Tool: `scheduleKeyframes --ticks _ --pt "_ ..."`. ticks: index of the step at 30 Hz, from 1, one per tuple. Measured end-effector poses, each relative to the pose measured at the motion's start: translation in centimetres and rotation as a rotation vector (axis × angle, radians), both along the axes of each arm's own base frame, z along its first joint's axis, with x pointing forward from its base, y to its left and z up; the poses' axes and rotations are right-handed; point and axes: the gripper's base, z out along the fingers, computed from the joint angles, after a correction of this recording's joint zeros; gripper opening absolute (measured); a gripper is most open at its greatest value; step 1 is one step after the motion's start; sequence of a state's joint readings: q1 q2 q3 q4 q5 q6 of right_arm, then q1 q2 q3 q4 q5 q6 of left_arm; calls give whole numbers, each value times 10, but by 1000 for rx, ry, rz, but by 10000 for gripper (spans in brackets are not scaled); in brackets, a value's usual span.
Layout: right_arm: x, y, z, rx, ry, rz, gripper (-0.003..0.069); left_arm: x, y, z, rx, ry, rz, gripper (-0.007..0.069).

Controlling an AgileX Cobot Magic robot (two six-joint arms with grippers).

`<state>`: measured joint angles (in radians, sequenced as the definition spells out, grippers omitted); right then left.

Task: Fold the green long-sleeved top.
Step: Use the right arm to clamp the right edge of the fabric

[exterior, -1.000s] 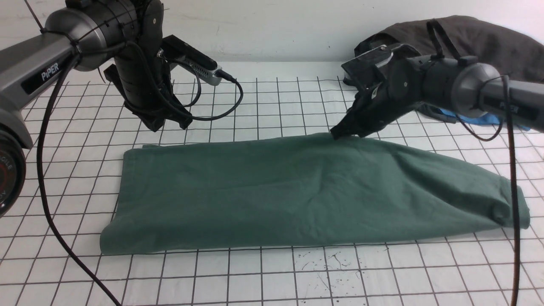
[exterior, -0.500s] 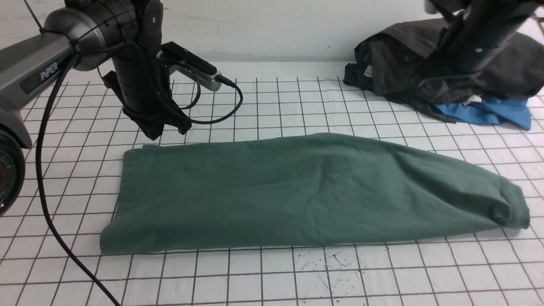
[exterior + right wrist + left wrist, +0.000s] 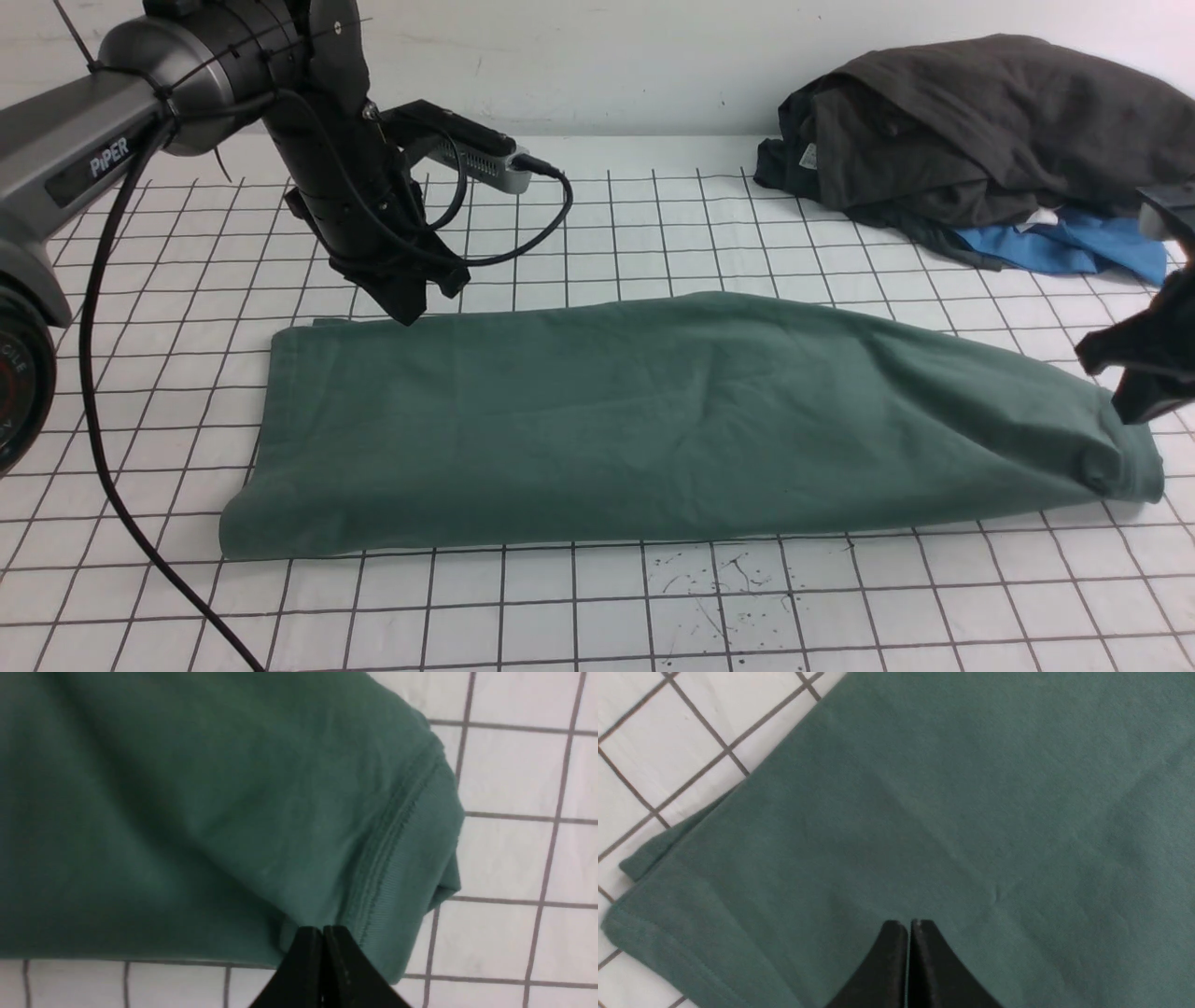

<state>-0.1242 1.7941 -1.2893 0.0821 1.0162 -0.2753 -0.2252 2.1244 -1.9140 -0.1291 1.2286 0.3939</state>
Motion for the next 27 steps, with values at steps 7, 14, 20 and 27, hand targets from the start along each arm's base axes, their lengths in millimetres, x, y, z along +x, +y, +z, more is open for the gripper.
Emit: scheduleKeyframes --ticks 7,14,20,27 --pt "8 -20 -38 20 75 -100 288 -3 -10 0 2 -1 -29 -8" --pt "14 -26 -48 10 42 -152 569 -4 -14 0 7 -3 -40 -8" --pt "23 -28 -59 8 20 -161 617 -4 -14 0 9 -3 -41 -8" --pt "27 -26 -68 38 37 -154 517 -4 -14 0 10 -3 -42 -7"
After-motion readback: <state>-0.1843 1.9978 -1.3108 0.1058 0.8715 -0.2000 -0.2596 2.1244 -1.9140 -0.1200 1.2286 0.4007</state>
